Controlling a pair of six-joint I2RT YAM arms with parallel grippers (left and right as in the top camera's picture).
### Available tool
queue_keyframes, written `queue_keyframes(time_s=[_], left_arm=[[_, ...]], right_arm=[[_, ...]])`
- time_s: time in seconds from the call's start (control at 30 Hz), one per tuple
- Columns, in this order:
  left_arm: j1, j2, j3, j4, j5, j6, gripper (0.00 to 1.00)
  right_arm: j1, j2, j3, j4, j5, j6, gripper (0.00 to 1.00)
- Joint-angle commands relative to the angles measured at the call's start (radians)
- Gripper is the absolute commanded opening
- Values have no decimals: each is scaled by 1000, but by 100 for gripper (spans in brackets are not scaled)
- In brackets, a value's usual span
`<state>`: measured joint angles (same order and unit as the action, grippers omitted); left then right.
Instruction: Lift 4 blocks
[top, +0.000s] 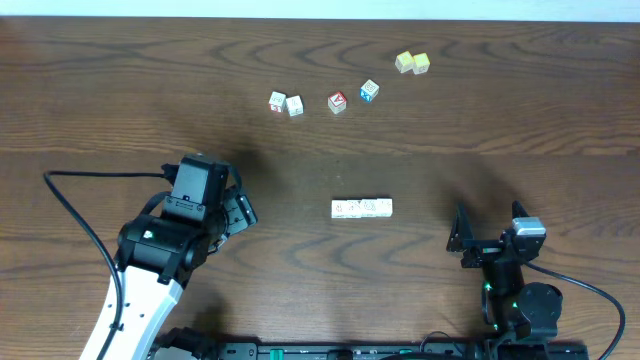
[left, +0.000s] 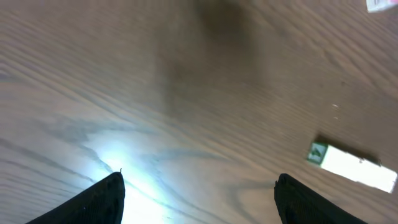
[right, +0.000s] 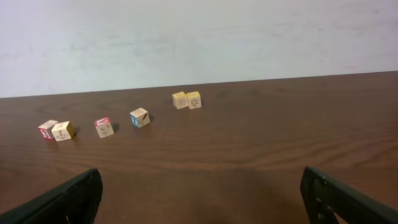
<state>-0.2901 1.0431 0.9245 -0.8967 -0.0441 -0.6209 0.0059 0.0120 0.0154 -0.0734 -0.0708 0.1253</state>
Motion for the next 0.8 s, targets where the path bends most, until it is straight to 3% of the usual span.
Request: queue_keyframes(time_s=[0.0,0.2,0.3,0.6,0.77], left_arm=[[34,-50,-19,26,-76,111,77],[166,-243,-191,193,94,425,77],[227,-370,-305,298,177,518,77],[325,-883,-603,459,179,520,77],[326,-999,-673,489,175,520,78]], right_arm=[[-8,-6,-10,2,10,0,99],[-8,-6,-10,2,10,0,99],[-8,-6,-10,2,10,0,99],[-8,-6,-10,2,10,0,99],[-8,-6,-10,2,10,0,99]])
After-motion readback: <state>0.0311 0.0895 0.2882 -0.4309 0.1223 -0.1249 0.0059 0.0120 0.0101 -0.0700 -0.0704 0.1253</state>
